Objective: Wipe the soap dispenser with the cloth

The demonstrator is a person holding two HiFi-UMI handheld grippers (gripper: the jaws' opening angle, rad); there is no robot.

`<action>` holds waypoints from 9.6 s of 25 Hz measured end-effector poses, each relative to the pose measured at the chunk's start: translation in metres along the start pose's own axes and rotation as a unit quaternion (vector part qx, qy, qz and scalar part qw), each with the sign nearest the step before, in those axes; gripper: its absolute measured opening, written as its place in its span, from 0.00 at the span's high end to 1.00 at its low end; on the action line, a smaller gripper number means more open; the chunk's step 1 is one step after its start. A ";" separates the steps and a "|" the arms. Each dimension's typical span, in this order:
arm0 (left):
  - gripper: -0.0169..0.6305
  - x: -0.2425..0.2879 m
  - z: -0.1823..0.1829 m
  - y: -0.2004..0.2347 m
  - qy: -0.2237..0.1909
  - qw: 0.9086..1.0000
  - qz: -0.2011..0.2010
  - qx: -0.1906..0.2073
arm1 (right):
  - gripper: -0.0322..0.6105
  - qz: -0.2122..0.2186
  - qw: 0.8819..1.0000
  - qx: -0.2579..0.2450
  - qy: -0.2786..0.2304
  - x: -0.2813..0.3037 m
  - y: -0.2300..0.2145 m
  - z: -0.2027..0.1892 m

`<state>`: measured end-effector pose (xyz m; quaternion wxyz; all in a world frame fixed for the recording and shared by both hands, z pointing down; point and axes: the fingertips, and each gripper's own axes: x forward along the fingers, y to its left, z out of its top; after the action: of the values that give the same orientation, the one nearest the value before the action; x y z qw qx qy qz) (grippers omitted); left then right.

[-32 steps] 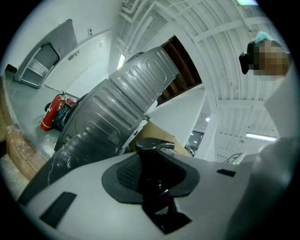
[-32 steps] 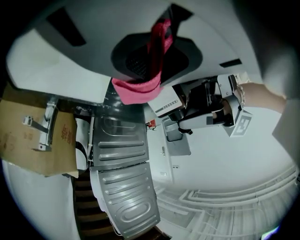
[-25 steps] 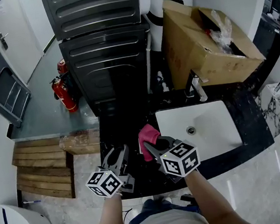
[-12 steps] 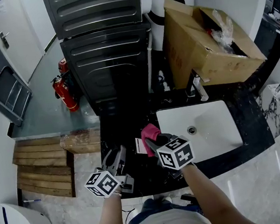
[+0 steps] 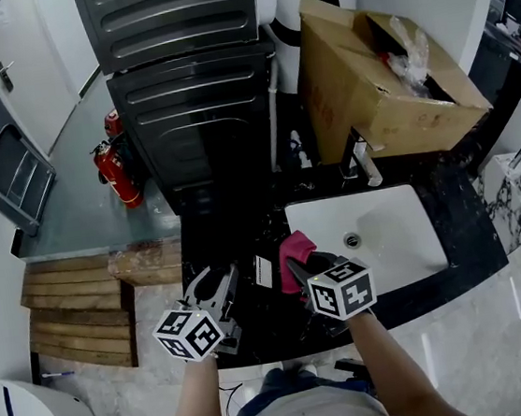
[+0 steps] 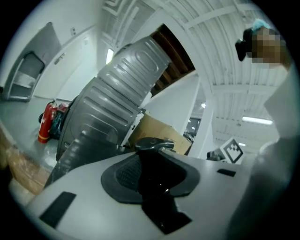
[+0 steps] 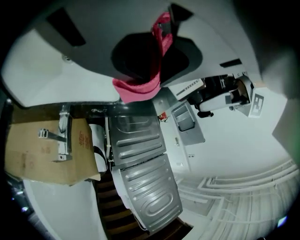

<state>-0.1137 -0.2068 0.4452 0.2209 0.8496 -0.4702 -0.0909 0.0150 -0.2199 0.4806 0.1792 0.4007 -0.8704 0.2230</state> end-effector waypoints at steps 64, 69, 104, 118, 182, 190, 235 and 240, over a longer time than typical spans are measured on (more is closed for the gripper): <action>0.82 -0.019 -0.001 0.009 -0.068 0.992 0.056 -0.091 | 0.88 0.069 0.995 -0.070 0.007 0.001 0.074 -0.002; 0.82 -0.019 0.000 0.009 -0.068 0.992 0.053 -0.091 | 0.88 0.037 0.998 -0.045 0.039 0.005 0.047 -0.023; 0.82 -0.002 0.000 -0.010 -0.003 0.999 0.032 0.028 | 0.88 0.012 0.998 0.064 -0.007 -0.004 -0.005 0.004; 0.83 0.041 -0.019 -0.048 0.090 0.961 -0.068 0.252 | 0.88 -0.031 0.992 0.104 -0.067 -0.057 -0.043 0.008; 0.81 -0.014 -0.013 -0.001 -0.058 0.992 0.046 -0.107 | 0.88 0.063 0.997 0.044 0.011 -0.011 0.032 -0.023; 0.81 -0.015 -0.014 -0.001 -0.055 0.992 0.050 -0.103 | 0.88 0.068 0.997 0.034 -0.024 -0.021 0.041 -0.008; 0.80 0.047 -0.029 -0.066 0.146 0.946 -0.040 0.288 | 0.88 -0.065 0.984 0.135 -0.095 -0.077 -0.047 0.015; 0.74 0.035 -0.026 -0.060 0.155 0.939 -0.041 0.305 | 0.88 -0.053 0.987 0.124 -0.087 -0.073 -0.040 0.015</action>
<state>-0.0399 -0.2011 0.4428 0.0169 0.8981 -0.4006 0.1808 0.0887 -0.2058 0.4422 0.0633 0.4836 -0.8255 0.2838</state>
